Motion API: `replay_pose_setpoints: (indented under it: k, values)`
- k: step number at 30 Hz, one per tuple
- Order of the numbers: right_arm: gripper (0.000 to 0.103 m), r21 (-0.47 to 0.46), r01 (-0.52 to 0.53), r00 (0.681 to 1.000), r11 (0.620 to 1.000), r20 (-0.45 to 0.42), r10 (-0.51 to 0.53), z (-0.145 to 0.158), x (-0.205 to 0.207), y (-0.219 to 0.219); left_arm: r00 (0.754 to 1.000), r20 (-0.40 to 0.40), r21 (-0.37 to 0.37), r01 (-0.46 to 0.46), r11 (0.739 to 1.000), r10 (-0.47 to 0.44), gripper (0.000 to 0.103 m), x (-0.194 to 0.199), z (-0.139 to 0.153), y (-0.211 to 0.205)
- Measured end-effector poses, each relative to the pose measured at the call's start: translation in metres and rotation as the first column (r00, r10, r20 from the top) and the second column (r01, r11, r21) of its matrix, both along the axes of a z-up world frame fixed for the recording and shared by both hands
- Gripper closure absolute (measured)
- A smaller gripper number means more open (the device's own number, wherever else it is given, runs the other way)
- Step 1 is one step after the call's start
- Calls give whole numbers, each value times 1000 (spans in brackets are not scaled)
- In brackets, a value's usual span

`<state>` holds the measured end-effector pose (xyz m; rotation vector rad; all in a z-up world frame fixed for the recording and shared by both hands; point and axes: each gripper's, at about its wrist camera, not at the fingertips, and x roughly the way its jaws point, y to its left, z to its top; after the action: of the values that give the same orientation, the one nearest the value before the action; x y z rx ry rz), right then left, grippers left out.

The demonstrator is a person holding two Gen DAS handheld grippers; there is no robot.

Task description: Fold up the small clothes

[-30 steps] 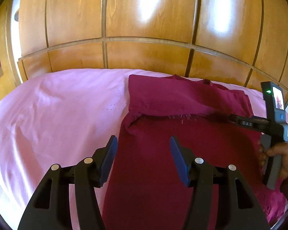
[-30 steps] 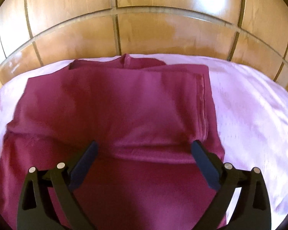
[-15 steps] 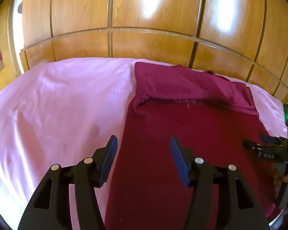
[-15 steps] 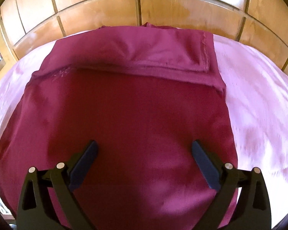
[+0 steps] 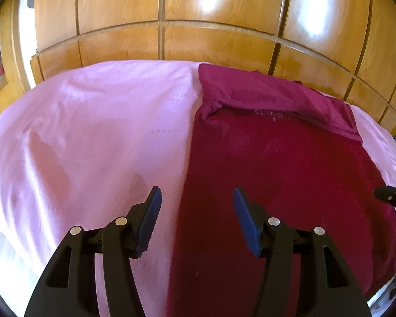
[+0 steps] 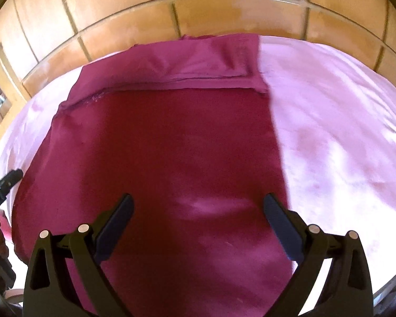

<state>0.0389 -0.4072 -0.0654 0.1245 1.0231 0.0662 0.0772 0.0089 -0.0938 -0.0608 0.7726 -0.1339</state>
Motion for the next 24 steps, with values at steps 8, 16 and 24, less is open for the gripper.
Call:
replay_pose_setpoints:
  k: [8,16,24]
  values:
    - [11,45,79,996,996,-53,-77,1,-37,-43,995,-95,-125,24,992,-36,37,-18,-11,44]
    - [38,108,32,989,994,-150,-15,-8,-79,-50,974,-164,-226,116,967,-155,42,-48,-20,47]
    - [53,98,-3,983,995,-183,21,-12,-97,-43,961,-181,-161,181,970,-210,60,-55,-28,29]
